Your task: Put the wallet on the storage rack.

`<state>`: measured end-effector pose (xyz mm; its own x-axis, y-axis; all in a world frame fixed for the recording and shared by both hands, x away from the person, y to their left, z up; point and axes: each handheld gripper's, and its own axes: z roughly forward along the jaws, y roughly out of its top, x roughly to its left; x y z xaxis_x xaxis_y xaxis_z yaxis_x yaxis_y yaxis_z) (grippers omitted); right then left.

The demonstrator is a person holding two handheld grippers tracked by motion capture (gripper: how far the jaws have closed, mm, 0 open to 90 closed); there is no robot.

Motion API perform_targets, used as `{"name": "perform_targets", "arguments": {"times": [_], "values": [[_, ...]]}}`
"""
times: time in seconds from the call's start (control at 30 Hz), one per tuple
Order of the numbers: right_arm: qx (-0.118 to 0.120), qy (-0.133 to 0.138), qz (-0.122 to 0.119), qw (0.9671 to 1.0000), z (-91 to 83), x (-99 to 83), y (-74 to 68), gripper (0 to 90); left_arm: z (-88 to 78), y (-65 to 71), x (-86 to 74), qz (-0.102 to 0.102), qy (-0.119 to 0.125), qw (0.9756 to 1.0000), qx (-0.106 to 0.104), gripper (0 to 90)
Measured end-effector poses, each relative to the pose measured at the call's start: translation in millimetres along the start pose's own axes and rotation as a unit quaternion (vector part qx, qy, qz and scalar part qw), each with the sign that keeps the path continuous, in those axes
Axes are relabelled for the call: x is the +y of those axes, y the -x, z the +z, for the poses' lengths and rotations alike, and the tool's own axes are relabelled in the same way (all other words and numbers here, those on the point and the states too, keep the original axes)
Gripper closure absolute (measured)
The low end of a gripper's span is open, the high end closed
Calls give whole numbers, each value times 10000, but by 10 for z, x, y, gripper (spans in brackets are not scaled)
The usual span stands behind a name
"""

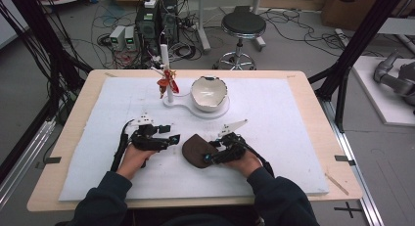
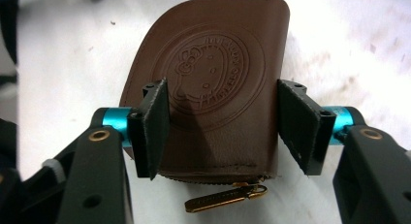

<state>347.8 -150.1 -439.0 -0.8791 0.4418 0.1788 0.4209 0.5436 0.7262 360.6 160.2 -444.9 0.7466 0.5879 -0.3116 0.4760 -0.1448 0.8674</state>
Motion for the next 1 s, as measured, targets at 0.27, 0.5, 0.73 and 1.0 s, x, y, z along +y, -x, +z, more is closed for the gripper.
{"name": "perform_targets", "arguments": {"times": [0.27, 0.5, 0.73, 1.0], "values": [[-549, 199, -1352, 9891, -24, 35, -196, 418, 196, 76, -10, -27, -397, 9970, -665, 307], [-550, 214, -1378, 9887, -22, 34, -200, 413, 237, 129, -5, 188, -535, 9947, -854, 567], [-139, 217, -695, 9972, 3, 10, -51, 329, 193, 181, 15, 633, -368, 9936, -859, 614], [885, 120, 270, 9956, 33, -45, 183, 409, 153, 239, 38, 1004, -135, 9909, -891, 641]]}}
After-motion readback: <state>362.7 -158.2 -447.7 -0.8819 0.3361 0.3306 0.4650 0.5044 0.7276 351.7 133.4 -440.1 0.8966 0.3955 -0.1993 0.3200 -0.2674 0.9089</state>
